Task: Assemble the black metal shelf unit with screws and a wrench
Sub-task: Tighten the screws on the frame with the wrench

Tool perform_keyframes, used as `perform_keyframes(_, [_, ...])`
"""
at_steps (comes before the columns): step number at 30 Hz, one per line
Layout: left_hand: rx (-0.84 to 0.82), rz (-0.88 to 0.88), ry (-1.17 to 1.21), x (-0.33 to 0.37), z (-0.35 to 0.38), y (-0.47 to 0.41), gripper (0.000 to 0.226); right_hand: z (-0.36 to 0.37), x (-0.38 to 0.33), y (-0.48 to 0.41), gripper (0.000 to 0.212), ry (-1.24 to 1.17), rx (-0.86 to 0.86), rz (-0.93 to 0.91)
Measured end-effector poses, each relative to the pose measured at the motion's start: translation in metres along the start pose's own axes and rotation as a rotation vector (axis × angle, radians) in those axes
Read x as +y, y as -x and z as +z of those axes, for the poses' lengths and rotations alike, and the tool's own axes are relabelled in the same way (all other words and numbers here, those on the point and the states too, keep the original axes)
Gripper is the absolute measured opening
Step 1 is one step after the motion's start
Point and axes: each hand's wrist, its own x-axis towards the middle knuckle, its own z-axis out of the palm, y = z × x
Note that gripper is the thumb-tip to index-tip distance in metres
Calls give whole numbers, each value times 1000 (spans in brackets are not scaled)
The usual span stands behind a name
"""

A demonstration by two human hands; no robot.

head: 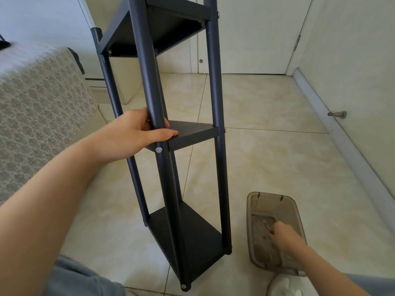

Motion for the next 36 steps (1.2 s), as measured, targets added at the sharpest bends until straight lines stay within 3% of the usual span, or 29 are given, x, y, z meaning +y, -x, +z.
perform_keyframes(13, [22,-9,33,-1,3,-3,20,-20,-14,0,22,-138,58,-29])
perform_keyframes(24, [-69,11,38,-1,4,-3,23,-203,-112,56,23,-137,341,-471])
perform_keyframes(30, [-106,33,21,2,15,-1,30,-250,-148,121,23,-380,466,-687])
perform_keyframes(36, [-70,27,-29,14,35,3,38,-254,-178,159,33,-679,451,-830])
